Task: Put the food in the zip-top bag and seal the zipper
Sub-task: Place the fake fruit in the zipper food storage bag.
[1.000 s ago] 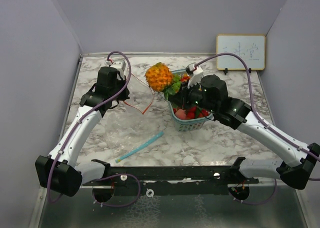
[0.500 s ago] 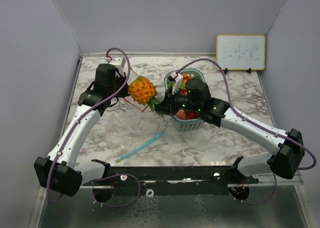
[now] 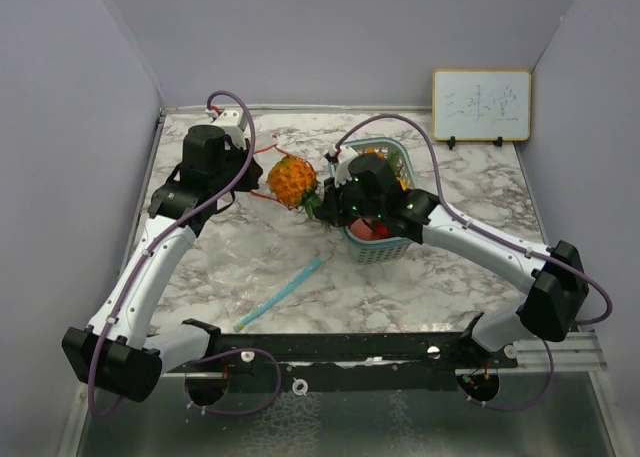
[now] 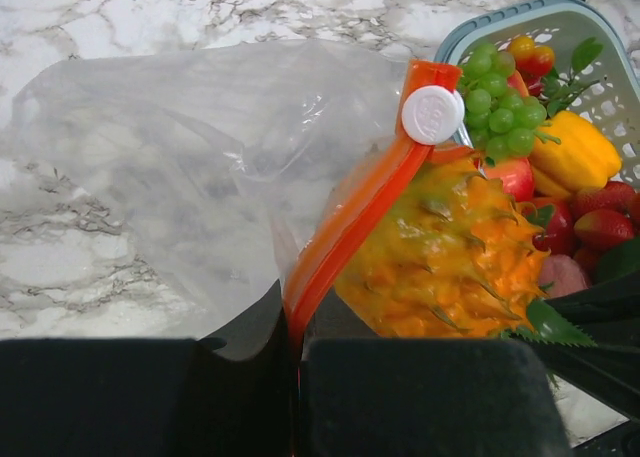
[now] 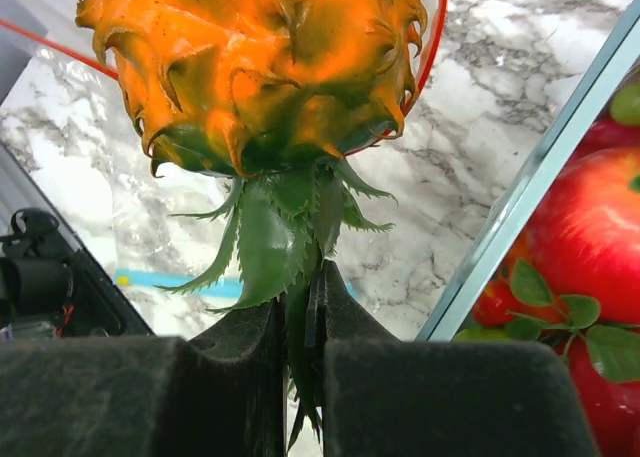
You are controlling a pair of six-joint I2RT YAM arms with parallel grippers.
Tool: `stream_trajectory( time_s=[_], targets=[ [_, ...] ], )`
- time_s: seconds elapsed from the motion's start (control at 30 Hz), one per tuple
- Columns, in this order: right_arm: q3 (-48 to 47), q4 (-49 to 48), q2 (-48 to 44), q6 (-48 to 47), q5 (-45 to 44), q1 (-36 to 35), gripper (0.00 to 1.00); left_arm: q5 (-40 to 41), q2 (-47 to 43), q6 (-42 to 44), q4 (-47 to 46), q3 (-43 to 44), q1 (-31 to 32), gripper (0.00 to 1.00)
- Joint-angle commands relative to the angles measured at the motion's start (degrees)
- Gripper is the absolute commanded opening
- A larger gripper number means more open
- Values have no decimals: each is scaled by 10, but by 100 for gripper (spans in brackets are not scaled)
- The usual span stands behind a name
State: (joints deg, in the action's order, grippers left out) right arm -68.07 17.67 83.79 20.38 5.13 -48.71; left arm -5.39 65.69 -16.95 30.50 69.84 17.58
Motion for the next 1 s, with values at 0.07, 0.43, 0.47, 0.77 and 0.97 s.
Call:
stream_trajectory(
  time_s=[0.07, 0.43, 0.47, 0.77, 0.97],
  targets=[
    [-151, 131, 60, -43, -58, -9, 1, -48, -7, 13, -22, 8, -2, 0],
    [-280, 283, 145, -91, -83, -43, 1, -2, 14, 60, -2, 38, -2, 0],
    [-282, 288, 145, -94, -82, -44, 1, 9, 13, 61, -2, 39, -2, 0],
    [-376, 330, 187, -87, -89, -56, 1, -70, 12, 59, -35, 25, 8, 0],
    [-457, 337, 227, -47, -101, -56, 10, -67, -5, 50, -39, -13, 32, 0]
  ],
)
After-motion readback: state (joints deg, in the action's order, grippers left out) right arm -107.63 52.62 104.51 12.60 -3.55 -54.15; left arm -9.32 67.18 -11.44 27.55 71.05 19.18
